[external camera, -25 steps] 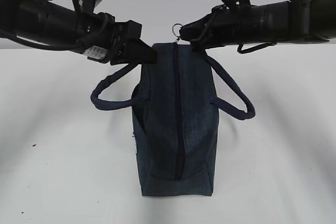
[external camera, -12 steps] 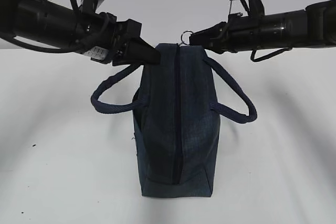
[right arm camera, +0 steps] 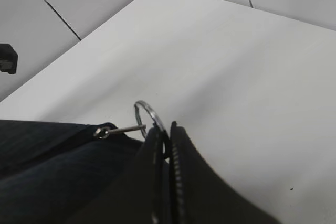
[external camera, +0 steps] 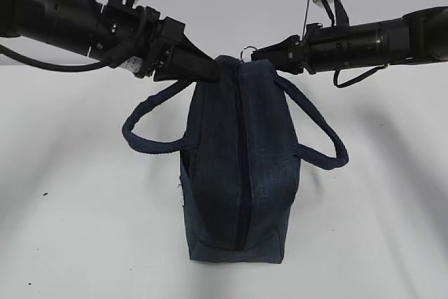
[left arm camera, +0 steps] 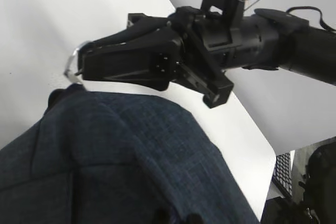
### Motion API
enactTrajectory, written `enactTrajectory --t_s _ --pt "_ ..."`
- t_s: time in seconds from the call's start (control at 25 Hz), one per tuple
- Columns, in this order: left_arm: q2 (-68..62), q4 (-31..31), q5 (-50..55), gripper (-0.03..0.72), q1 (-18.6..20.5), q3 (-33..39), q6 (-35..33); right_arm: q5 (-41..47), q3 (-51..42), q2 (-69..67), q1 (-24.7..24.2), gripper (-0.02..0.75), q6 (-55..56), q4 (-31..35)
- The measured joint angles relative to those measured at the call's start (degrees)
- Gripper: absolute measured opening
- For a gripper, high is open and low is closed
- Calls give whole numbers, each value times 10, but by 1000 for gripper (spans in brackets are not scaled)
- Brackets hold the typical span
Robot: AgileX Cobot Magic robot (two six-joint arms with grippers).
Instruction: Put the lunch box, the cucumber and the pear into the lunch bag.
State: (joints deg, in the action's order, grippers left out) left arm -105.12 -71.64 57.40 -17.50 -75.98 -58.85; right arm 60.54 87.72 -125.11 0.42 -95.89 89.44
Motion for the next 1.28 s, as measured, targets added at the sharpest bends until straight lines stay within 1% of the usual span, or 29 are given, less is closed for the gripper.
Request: enactTrajectory --t_s 0.24,0.48,0.88,1.28 --pt "-5 9 30 12 1 -38 0 11 27 -15 -1 6 14 -1" --pt "-8 9 37 12 1 -57 0 9 32 -25 -3 6 15 -1" --pt "-10 -8 28 12 3 -62 0 18 34 -49 -20 6 22 -6" --pt "-15 -49 21 12 3 -62 -21 -10 36 -54 -20 6 27 -26"
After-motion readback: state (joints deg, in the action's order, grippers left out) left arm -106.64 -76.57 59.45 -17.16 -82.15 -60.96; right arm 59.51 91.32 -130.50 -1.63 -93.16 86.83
